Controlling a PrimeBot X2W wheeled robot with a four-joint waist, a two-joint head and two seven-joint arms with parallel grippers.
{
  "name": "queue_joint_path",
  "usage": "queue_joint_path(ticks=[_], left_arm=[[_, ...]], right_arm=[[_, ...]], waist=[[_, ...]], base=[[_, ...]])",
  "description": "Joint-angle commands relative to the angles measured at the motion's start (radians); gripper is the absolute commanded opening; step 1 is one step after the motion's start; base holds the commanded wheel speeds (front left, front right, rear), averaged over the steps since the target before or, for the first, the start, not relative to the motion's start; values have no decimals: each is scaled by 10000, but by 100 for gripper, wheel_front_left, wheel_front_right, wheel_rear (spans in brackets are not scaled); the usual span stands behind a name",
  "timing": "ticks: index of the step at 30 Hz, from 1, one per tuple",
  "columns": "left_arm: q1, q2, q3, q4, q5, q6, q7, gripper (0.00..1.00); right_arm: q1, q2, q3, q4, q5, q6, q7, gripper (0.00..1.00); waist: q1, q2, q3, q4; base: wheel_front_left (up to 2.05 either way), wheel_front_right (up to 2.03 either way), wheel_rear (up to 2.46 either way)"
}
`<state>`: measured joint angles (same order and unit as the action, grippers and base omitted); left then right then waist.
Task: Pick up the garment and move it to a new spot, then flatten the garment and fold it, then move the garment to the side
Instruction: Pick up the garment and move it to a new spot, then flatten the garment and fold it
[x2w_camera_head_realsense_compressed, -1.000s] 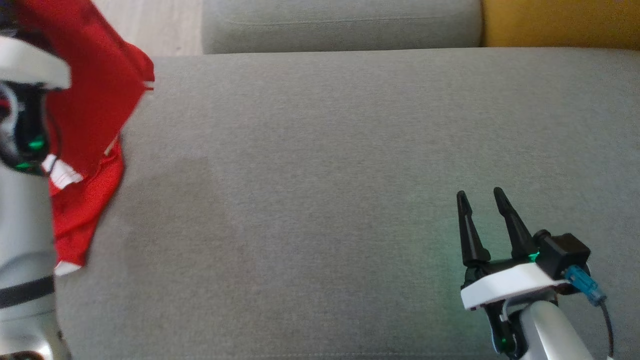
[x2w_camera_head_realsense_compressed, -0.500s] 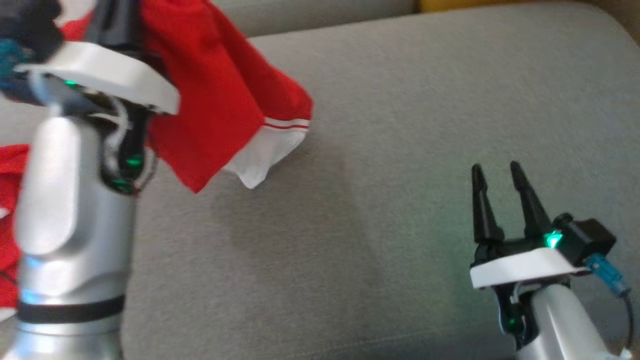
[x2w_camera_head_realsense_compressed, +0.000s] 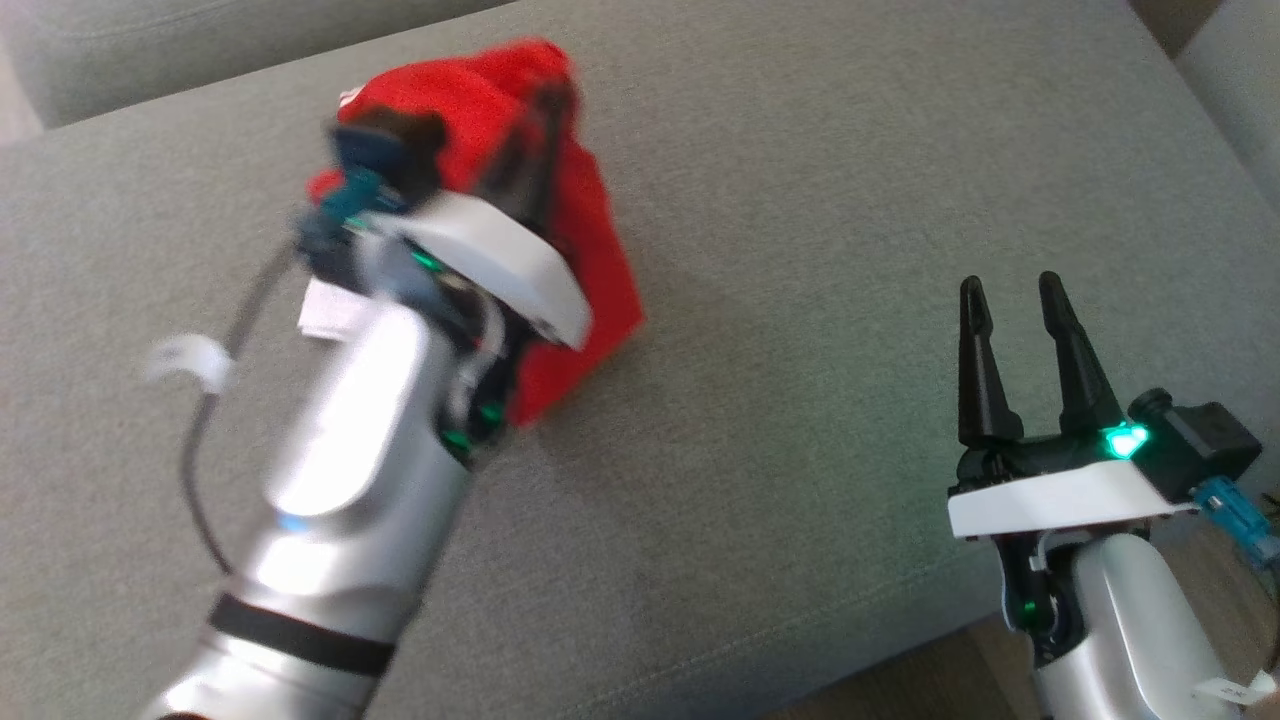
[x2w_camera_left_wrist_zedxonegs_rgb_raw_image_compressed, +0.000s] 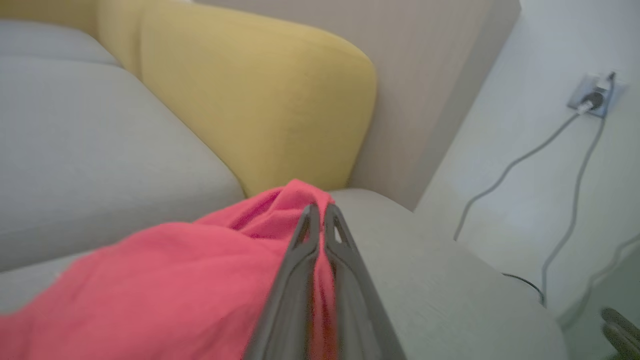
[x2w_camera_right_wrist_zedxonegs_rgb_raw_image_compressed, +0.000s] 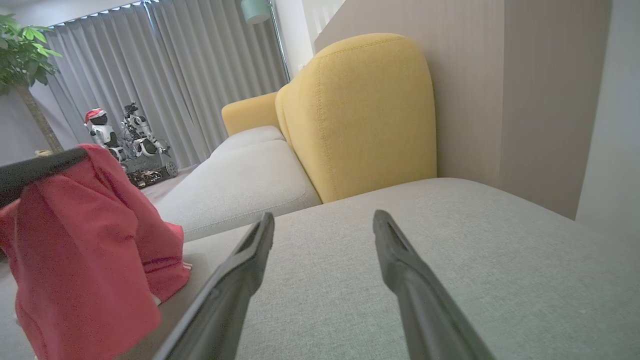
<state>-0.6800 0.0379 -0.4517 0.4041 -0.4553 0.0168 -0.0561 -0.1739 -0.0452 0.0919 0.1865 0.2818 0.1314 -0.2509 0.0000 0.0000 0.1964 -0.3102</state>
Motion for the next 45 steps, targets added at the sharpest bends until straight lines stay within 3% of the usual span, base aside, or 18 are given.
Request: queue_joint_path(ticks=[1,3,5,11,17,26,34,45], left_arm=[[-237,131,-149,-276,-323,58,-128,100],[-216,128,-879,-36,-877,356,-501,100],[-259,127,-977,169,-1104,525,-801,100],[-444,266,-476,552,-1337,634,-1520,100],[-235,1079,59,491,-1087,613,-1936,100],[2168,1855,878,-506,-806,608,-2051,100],[4673,1320,2172,-1581,-416,600,-2055,100],[4760,496,2699,-1667,293,-176,-2056,100]], right_arm=[[-315,-51,228,-294,83,-7,-109,100],[-284,-51,152,-239,87,-7,-109,100],[-260,-51,99,-206,56,-7,-109,100],[-165,-51,-55,-93,-152,-7,-109,100],[55,-51,-281,76,-573,-7,-109,100],[456,-51,-530,387,-1057,-7,-109,100],[584,-51,-463,702,-1287,-7,-108,100],[-538,-51,419,1177,-1562,-7,628,100]], waist=[[0,0,-27,-87],[0,0,-112,-1],[0,0,-181,155],[0,0,-448,746],[0,0,-846,1670],[0,0,-1455,3043],[0,0,-1541,3692],[0,0,-939,4419]], base=[[0,0,0],[0,0,0],[0,0,0],[0,0,0],[0,0,0],[0,0,0],[0,0,0],[0,0,0]])
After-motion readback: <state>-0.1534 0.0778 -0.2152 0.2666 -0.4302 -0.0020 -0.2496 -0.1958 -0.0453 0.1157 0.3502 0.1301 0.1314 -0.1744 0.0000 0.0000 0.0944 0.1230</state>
